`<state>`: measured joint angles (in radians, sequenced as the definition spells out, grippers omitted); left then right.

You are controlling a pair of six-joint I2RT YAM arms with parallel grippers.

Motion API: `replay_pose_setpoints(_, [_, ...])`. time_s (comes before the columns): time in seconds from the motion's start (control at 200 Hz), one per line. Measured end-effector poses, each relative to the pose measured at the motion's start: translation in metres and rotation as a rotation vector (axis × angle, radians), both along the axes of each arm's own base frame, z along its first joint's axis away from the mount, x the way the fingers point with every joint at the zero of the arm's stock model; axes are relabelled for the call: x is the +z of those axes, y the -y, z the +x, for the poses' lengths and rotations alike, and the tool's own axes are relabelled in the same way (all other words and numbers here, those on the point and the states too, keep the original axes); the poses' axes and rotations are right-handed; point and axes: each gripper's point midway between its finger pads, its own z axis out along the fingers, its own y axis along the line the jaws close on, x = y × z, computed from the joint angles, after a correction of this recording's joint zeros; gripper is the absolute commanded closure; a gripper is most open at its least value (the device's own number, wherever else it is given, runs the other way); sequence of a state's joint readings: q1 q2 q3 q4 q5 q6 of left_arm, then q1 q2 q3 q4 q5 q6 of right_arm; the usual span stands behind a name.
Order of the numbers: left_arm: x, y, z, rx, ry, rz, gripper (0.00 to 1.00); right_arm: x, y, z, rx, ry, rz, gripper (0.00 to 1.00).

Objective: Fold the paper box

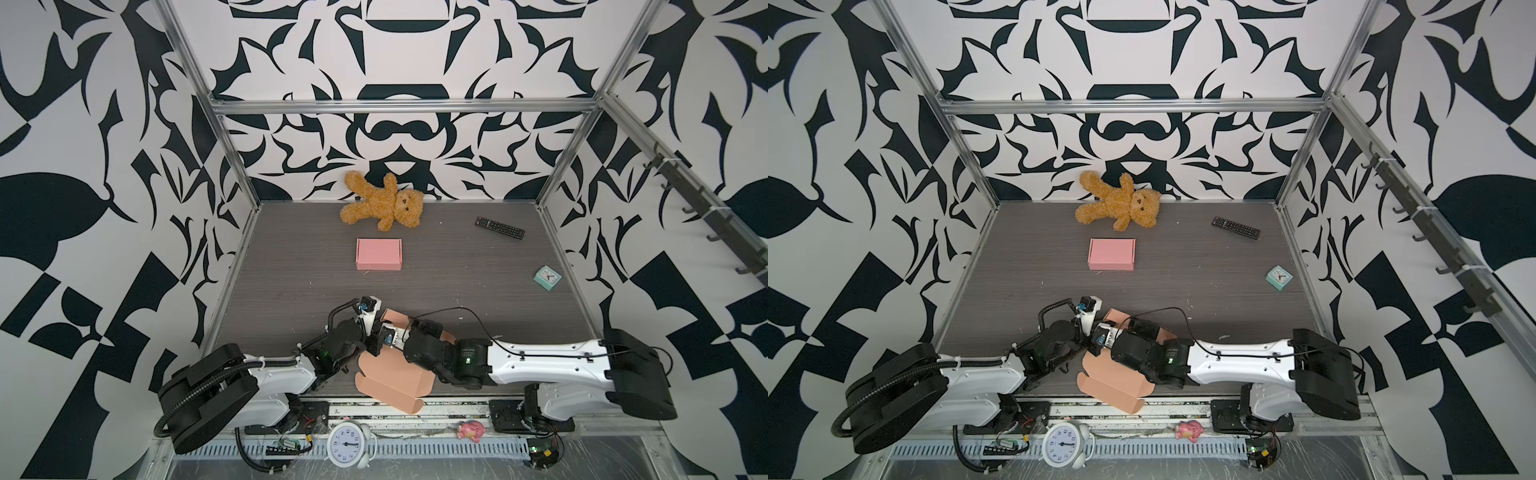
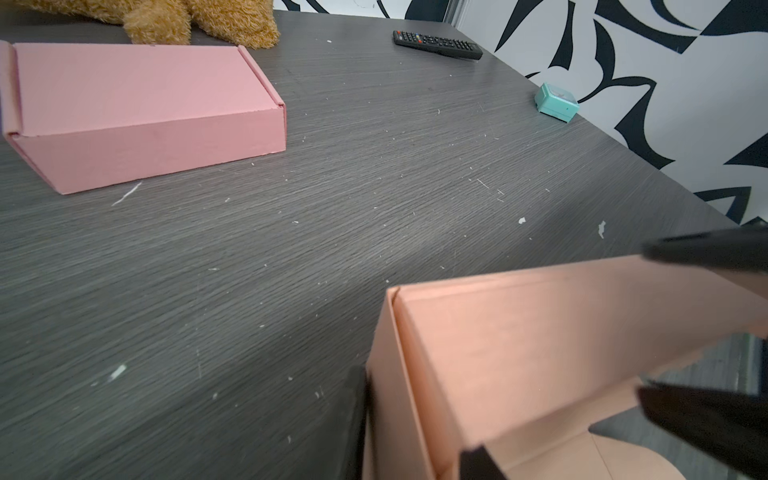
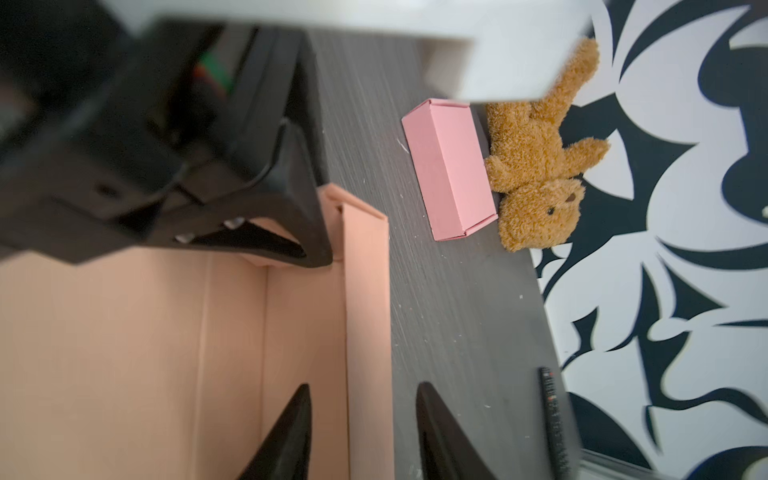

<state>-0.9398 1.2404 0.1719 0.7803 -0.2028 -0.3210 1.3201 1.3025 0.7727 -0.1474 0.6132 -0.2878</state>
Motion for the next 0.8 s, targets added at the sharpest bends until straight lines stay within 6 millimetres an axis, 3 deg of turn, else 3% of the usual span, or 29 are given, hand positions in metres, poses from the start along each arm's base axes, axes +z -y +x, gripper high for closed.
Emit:
replay_pose_setpoints(0.06, [0.0,0.0,0.001,0.0,0.009,0.012,0.75,0.016,-0.001,-0.004,-0.008,-0.024,0.088,0.44])
replay_pose_setpoints(0.185, [0.002,0.001,0.003,-0.004,0.03,0.032,0.76,0.04,-0.003,-0.005,-0.041,-0.091,0.236,0.44])
replay_pose_setpoints(0.31, [0.005,0.005,0.007,-0.009,0.048,0.047,0.76,0.048,0.001,0.015,-0.145,-0.209,0.358,0.44])
replay_pose_setpoints(0.49, [0.01,0.019,0.016,-0.025,0.073,0.075,0.76,0.042,0.031,0.056,-0.358,-0.404,0.522,0.44])
replay_pose_setpoints(0.8, [0.007,0.049,0.037,-0.057,0.122,0.125,0.79,0.022,0.049,0.076,-0.499,-0.626,0.642,0.45])
